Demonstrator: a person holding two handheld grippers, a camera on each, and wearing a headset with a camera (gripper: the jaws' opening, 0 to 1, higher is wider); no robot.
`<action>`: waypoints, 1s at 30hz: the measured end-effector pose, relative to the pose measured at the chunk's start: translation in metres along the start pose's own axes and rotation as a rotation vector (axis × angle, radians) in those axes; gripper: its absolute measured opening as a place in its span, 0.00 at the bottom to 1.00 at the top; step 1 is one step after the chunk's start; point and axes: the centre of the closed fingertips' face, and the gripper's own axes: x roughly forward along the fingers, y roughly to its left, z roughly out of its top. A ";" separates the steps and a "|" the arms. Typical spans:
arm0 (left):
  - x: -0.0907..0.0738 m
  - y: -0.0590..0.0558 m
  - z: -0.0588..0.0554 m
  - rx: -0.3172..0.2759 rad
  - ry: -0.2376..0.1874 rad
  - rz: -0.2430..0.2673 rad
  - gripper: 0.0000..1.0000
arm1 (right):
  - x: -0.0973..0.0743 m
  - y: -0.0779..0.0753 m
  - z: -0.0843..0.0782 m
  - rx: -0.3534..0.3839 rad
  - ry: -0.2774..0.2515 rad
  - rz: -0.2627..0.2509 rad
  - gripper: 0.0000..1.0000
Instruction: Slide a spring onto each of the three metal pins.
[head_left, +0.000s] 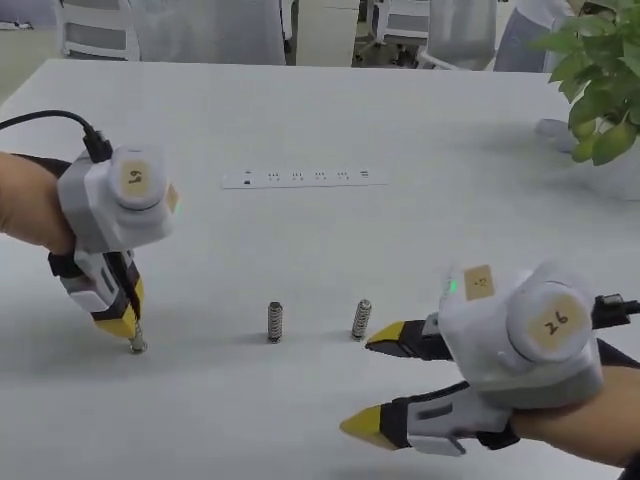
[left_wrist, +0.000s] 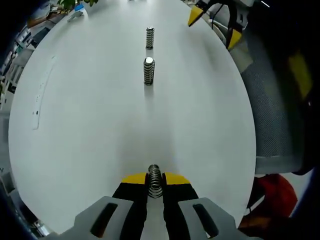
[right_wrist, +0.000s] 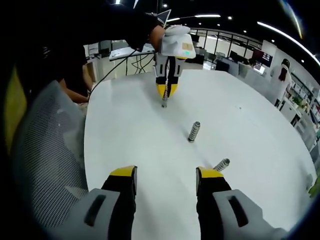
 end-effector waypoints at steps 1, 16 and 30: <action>0.000 0.000 0.000 0.000 0.000 0.000 0.03 | -0.001 -0.002 0.000 0.003 -0.005 -0.009 0.47; 0.001 -0.002 -0.001 -0.016 -0.012 0.006 0.03 | -0.008 -0.015 -0.001 0.088 -0.070 -0.085 0.74; 0.002 0.000 -0.002 -0.035 -0.021 0.012 0.03 | -0.011 -0.023 0.007 0.149 -0.144 -0.118 0.95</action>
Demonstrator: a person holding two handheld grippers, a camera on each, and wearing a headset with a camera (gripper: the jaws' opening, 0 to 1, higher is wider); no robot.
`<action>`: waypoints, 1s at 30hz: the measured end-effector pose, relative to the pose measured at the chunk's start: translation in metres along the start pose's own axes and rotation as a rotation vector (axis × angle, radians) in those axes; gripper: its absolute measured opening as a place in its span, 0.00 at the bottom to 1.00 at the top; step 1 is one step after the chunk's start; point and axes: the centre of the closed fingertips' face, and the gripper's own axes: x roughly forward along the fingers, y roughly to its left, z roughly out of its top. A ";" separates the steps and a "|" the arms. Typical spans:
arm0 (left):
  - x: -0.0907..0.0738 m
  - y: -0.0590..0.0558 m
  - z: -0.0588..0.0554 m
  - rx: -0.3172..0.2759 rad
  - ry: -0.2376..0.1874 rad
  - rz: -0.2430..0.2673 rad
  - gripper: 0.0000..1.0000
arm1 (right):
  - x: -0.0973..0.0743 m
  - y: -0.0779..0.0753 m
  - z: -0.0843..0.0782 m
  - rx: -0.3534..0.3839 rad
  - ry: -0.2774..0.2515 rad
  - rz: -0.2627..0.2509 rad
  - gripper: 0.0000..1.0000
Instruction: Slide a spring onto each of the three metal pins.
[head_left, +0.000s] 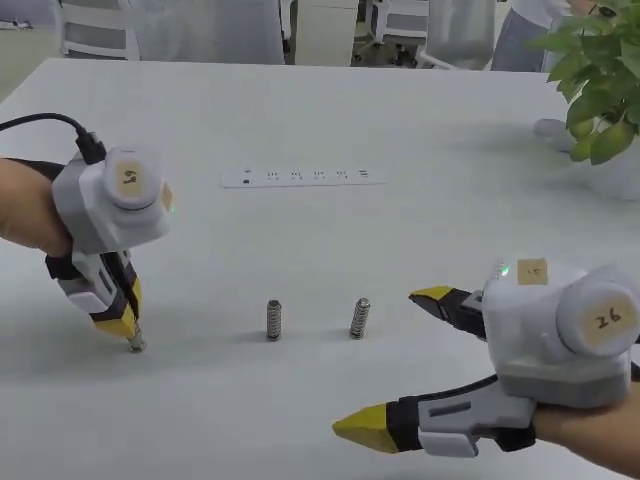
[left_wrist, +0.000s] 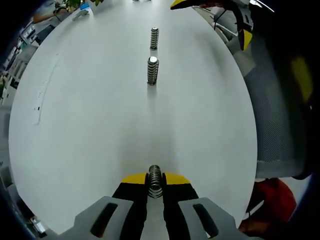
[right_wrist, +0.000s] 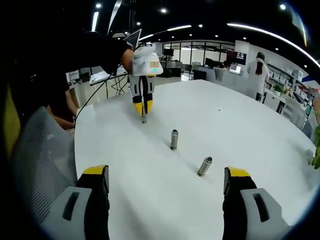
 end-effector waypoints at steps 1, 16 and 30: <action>0.000 0.000 0.000 0.001 0.000 0.000 0.03 | 0.000 0.000 0.000 -0.003 0.000 -0.001 0.94; 0.004 0.001 0.000 0.000 0.008 -0.001 0.04 | 0.001 0.000 0.001 -0.009 0.004 0.003 0.92; 0.007 0.002 0.000 -0.003 0.009 0.004 0.04 | 0.000 0.000 0.000 -0.013 0.012 0.005 0.90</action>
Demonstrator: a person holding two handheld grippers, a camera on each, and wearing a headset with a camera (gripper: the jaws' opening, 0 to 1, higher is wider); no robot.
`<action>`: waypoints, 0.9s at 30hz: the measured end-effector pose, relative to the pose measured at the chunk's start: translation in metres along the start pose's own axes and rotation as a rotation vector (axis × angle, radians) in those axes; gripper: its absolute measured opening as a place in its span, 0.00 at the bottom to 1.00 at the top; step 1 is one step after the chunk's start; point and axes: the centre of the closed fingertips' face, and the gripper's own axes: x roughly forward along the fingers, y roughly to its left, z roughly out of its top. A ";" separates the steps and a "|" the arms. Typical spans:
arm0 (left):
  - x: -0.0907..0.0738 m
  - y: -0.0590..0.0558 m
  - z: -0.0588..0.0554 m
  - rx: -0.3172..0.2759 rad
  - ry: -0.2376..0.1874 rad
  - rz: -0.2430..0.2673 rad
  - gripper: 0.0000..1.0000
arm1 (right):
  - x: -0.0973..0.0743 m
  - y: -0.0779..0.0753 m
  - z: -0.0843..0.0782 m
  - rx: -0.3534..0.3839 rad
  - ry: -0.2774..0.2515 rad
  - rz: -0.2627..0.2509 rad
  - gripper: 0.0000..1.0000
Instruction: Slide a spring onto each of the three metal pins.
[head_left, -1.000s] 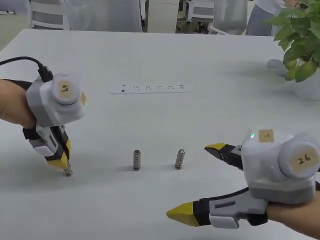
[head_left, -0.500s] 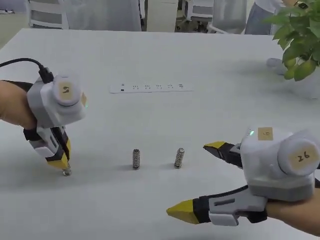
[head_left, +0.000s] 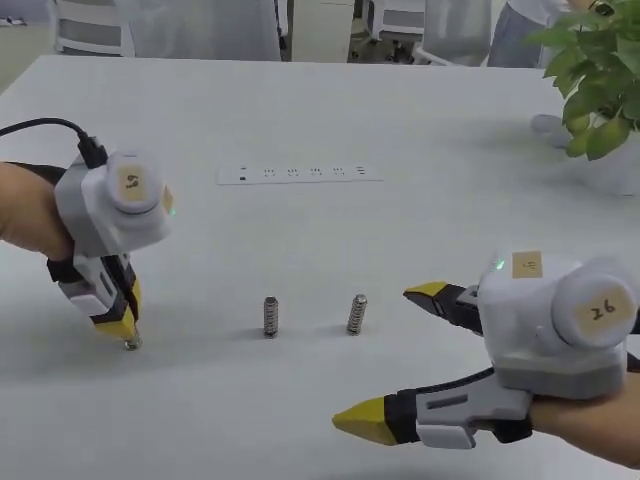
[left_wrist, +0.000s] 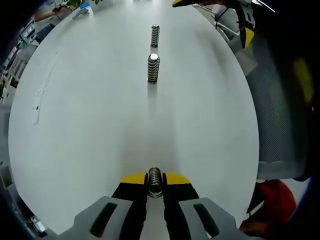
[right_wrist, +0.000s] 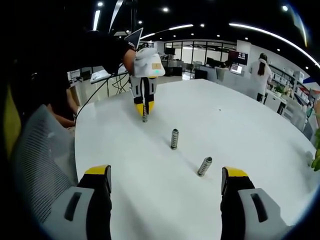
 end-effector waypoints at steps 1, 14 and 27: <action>0.000 0.000 0.000 0.000 0.000 0.000 0.04 | 0.000 0.000 0.000 0.000 0.000 0.001 0.90; -0.001 0.001 0.001 -0.008 -0.007 0.006 0.09 | 0.001 0.000 0.000 -0.006 0.006 0.005 0.89; -0.007 0.002 0.003 -0.040 -0.040 0.022 0.24 | 0.001 0.002 0.000 -0.017 0.014 0.007 0.89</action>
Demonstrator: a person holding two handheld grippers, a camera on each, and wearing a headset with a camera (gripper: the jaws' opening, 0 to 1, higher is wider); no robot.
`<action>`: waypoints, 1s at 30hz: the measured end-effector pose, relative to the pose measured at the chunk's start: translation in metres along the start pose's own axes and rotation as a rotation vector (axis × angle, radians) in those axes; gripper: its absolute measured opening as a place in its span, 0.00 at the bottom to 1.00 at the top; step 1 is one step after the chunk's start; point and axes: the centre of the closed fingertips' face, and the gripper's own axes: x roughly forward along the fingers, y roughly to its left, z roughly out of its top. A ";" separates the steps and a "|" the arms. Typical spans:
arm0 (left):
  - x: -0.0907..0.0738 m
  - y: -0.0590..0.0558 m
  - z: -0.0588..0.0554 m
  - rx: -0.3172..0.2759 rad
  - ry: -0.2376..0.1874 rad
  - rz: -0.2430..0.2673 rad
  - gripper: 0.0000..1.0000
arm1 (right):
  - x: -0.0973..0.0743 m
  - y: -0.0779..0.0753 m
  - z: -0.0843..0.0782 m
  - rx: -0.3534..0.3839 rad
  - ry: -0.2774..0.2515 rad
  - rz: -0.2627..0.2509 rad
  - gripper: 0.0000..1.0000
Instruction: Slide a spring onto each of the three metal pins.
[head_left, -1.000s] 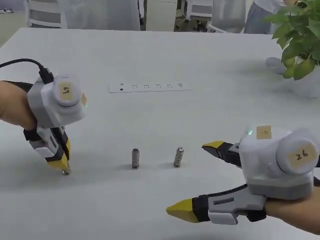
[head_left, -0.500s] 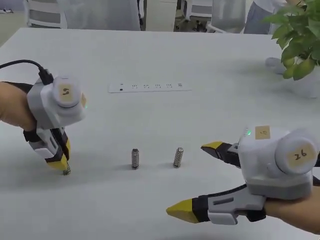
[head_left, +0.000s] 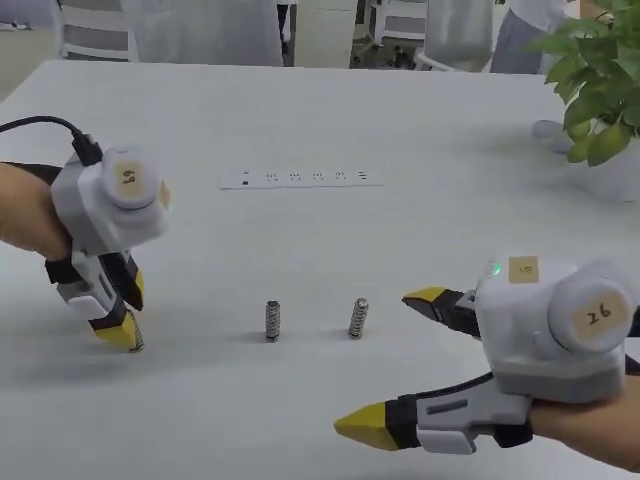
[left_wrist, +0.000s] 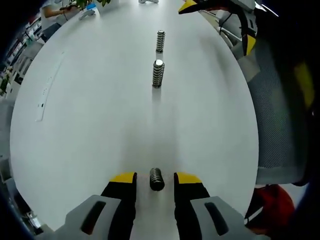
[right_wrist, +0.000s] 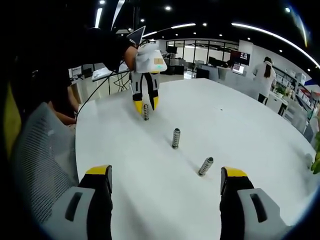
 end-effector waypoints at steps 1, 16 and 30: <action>-0.001 0.000 -0.001 -0.002 -0.003 0.006 0.26 | 0.000 0.000 0.000 -0.001 0.000 0.000 0.89; -0.023 -0.008 0.011 -0.071 -0.156 0.075 0.46 | -0.001 0.003 0.005 -0.013 -0.003 -0.001 0.89; -0.061 -0.038 0.004 -0.230 -0.420 0.196 0.50 | -0.007 0.006 0.014 -0.030 -0.019 -0.011 0.89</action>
